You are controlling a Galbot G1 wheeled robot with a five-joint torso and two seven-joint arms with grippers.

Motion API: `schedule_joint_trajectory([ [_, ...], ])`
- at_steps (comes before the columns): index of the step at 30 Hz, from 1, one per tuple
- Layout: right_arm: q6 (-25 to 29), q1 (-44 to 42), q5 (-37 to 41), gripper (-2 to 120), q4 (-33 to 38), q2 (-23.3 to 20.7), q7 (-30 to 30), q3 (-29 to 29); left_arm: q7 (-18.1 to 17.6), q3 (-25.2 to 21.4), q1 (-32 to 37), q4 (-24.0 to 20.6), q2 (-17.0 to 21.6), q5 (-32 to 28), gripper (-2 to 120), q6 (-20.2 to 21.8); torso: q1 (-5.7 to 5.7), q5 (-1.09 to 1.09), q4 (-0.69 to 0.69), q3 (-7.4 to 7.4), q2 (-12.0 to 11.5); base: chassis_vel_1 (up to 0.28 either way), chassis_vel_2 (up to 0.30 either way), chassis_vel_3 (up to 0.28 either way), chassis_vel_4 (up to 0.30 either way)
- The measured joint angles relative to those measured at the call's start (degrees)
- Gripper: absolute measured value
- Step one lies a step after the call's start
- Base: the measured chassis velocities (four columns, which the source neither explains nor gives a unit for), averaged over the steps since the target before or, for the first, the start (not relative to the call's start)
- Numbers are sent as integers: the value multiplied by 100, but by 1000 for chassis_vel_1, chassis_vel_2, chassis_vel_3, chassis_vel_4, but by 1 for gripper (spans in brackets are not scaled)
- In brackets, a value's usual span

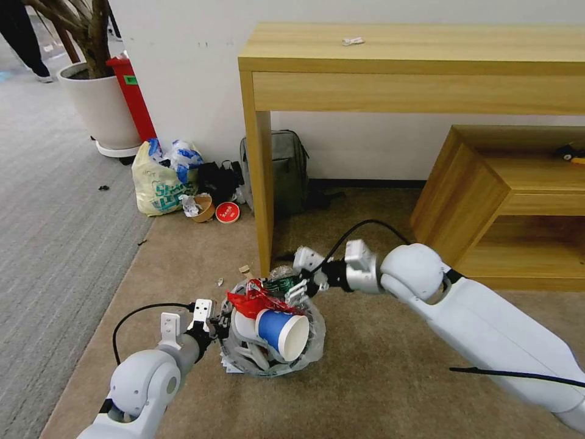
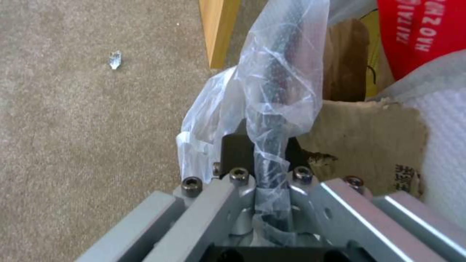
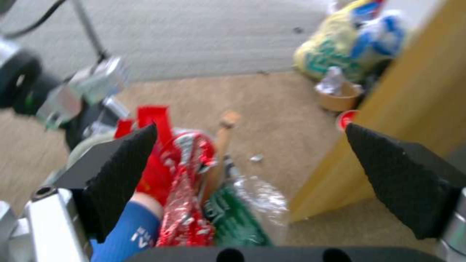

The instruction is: Pick up the trash bin and place the garbage on the floor into it.

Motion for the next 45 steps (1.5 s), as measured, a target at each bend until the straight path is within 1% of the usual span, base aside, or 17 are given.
schedule_joint_trajectory([
  [1,0,0,0,100,0,0,0,0,0,0,0,0,0,0,0,0,0,0,0,0,0,0,0,0,0],
  [4,79,-592,119,100,382,-52,418,563,0,-16,2,12,-14,-5,0,0,-1,0,-2,0,0,0,0,0,0],
  [5,79,-592,119,100,382,-52,418,563,0,-16,2,12,-14,-5,0,0,-1,0,-2,0,0,0,0,0,0],
  [8,239,-1081,151,100,627,-68,1136,763,0,-101,53,5,-43,-11,0,0,-1,0,-2,-1,0,0,0,0,0],
  [9,239,-1081,151,100,627,-68,1136,763,0,-101,53,5,-43,-11,0,0,-1,0,-2,-1,0,0,0,0,0],
  [10,306,-1213,148,100,668,-41,1369,801,0,-125,78,-3,-48,-12,0,0,-1,0,-1,-1,0,0,0,0,0],
  [13,511,-1661,95,100,771,136,2192,890,0,-180,120,-30,-52,-17,0,0,-1,0,-1,-1,0,0,0,0,0],
  [14,511,-1661,95,100,771,136,2192,890,0,-180,120,-30,-52,-17,0,0,-1,0,-1,-1,0,0,0,0,0],
  [15,596,-1897,60,100,835,253,2586,974,0,-193,132,-42,-50,-24,0,0,-1,0,-1,-1,0,0,0,0,0],
  [17,749,-2337,-80,100,969,433,2888,1237,-1,-207,148,-51,-33,-39,0,0,-1,0,-1,-1,0,0,0,0,0],
  [18,749,-2337,-80,100,969,433,2888,1237,-1,-207,148,-51,-33,-39,0,0,-1,0,-1,-1,0,0,0,0,0],
  [20,973,-2840,-363,100,1082,525,2931,1522,-1,-211,160,-60,-9,-49,0,0,-1,0,0,-1,0,0,0,0,0],
  [21,973,-2840,-363,100,1082,525,2931,1522,-1,-211,160,-60,-9,-49,0,0,-1,0,0,-1,0,0,0,0,0],
  [25,1258,-3507,-862,100,1191,621,2788,1866,-3,-211,181,-61,13,-54,0,0,-1,0,-3,-1,0,0,0,0,0],
  [32,1367,-3657,-1249,100,1193,762,2637,1932,-13,-212,210,-90,46,-49,0,0,-1,0,-1,0,0,0,0,0,0],
  [39,1351,-3573,-1255,100,1167,812,2621,1890,-26,-252,223,-133,76,-56,0,0,0,0,-1,0,0,27,25,-28,-35],
  [45,1341,-3569,-1247,100,1170,803,2618,1905,-43,-237,233,-155,43,-51,0,0,0,1,-1,0,0,129,117,-118,-116],
])
